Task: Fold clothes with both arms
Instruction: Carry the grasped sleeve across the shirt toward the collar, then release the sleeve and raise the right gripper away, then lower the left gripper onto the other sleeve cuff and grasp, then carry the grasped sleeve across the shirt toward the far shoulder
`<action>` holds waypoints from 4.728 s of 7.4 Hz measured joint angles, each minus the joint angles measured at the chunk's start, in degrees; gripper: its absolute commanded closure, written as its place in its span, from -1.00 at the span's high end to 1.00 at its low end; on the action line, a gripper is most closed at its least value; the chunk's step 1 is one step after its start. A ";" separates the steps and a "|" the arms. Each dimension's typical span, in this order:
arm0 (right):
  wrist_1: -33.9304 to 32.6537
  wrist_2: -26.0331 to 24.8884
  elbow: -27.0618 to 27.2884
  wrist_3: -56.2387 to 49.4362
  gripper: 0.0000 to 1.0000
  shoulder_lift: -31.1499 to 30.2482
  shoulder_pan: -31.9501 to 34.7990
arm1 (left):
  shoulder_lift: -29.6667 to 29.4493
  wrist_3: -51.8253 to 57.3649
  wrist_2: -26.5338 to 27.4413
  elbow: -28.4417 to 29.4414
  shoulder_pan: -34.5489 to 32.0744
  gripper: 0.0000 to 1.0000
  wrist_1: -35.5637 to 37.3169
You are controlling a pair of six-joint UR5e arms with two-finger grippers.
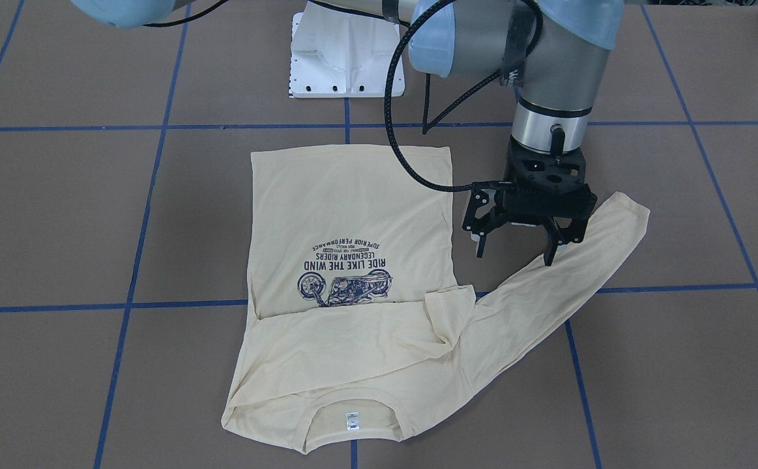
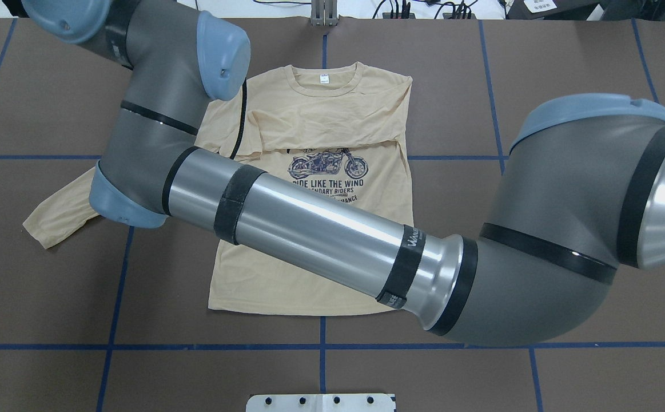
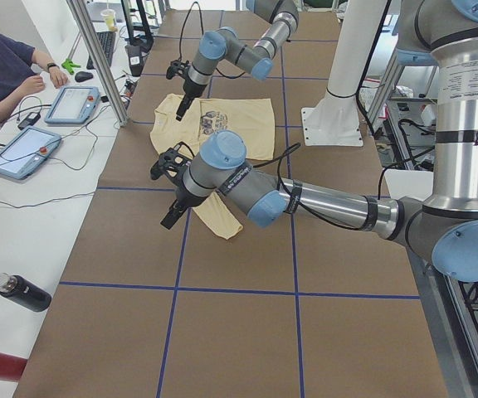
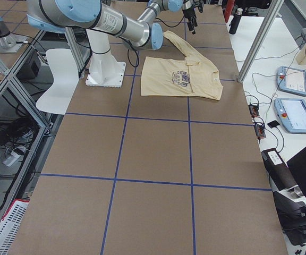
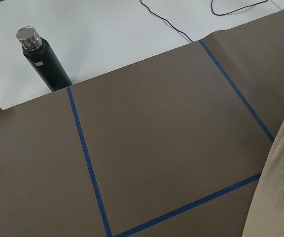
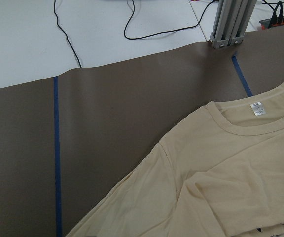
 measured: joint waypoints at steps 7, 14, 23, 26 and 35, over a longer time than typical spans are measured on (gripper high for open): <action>-19.12 18.70 62.87 -32.33 1.00 -49.50 15.36 | 4.93 -16.81 5.63 -0.37 17.71 1.00 -17.39; 10.23 37.13 72.06 -62.44 1.00 -95.83 37.81 | 8.38 -37.17 30.97 4.69 41.93 0.62 -24.07; 11.10 37.33 71.24 -63.04 1.00 -96.30 38.52 | 9.19 -37.04 32.97 6.67 50.40 0.05 -24.10; 11.11 37.25 70.99 -62.99 1.00 -96.29 38.51 | 9.58 -36.91 32.94 6.68 50.92 -0.59 -24.11; 11.20 37.25 70.03 -62.94 1.00 -95.80 38.43 | 5.19 -27.91 28.04 -1.31 45.24 -1.00 -11.43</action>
